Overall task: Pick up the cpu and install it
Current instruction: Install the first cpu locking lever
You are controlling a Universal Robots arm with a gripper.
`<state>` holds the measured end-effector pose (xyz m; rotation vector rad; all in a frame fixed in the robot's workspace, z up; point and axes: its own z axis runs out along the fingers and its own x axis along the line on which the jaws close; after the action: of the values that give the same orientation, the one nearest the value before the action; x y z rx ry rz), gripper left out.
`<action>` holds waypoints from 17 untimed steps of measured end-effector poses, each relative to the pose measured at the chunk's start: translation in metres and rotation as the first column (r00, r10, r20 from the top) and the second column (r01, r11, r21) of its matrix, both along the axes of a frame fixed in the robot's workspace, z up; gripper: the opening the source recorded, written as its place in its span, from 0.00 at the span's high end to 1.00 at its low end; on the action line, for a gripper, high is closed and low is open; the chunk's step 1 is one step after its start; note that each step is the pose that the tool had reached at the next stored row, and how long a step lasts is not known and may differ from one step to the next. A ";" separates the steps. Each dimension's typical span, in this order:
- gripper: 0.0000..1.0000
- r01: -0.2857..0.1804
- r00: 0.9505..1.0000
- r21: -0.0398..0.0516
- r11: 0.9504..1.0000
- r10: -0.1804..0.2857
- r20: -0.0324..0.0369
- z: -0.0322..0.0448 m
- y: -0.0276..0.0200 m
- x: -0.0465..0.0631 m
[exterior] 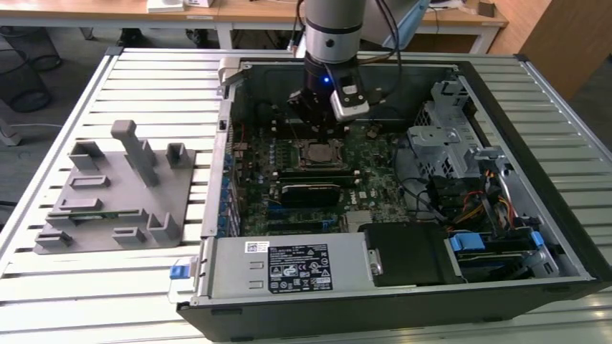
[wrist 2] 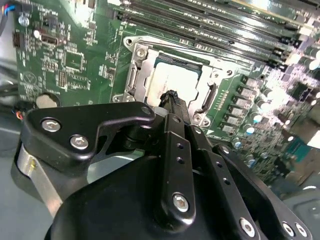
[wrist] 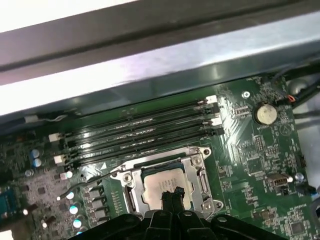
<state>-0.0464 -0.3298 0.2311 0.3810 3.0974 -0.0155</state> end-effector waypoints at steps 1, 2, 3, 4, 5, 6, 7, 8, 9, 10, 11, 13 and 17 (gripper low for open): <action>0.89 -0.004 1.000 0.000 1.000 0.004 0.000 0.0000 -0.0003 -0.002; 0.89 -0.005 1.000 0.000 1.000 0.005 0.000 0.0000 -0.0006 -0.004; 0.89 -0.007 1.000 0.000 1.000 0.007 0.000 0.0000 -0.0008 -0.006; 0.89 -0.009 1.000 0.000 1.000 0.009 0.000 0.0000 -0.0010 -0.009; 0.89 -0.018 1.000 0.000 1.000 0.018 0.000 0.0000 -0.0010 -0.009; 0.89 -0.036 0.999 0.000 0.999 0.036 0.000 -0.0001 -0.0009 -0.009; 0.89 -0.054 0.999 0.000 0.999 0.054 0.000 -0.0002 -0.0009 -0.009; 0.89 -0.073 0.997 0.000 0.997 0.073 0.000 -0.0002 -0.0010 -0.009; 0.89 -0.092 0.996 0.000 0.996 0.092 0.000 -0.0003 -0.0010 -0.009; 0.89 -0.110 0.994 0.000 0.994 0.110 0.000 -0.0004 -0.0010 -0.009; 0.89 -0.127 0.992 0.000 0.992 0.127 0.000 -0.0004 -0.0010 -0.009; 0.89 -0.163 0.987 0.000 0.987 0.163 0.000 -0.0006 -0.0010 -0.009; 0.89 -0.201 0.980 0.019 0.980 0.201 0.004 -0.0010 -0.0011 -0.010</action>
<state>-0.0561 -0.3309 0.2301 0.0672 3.1199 0.0175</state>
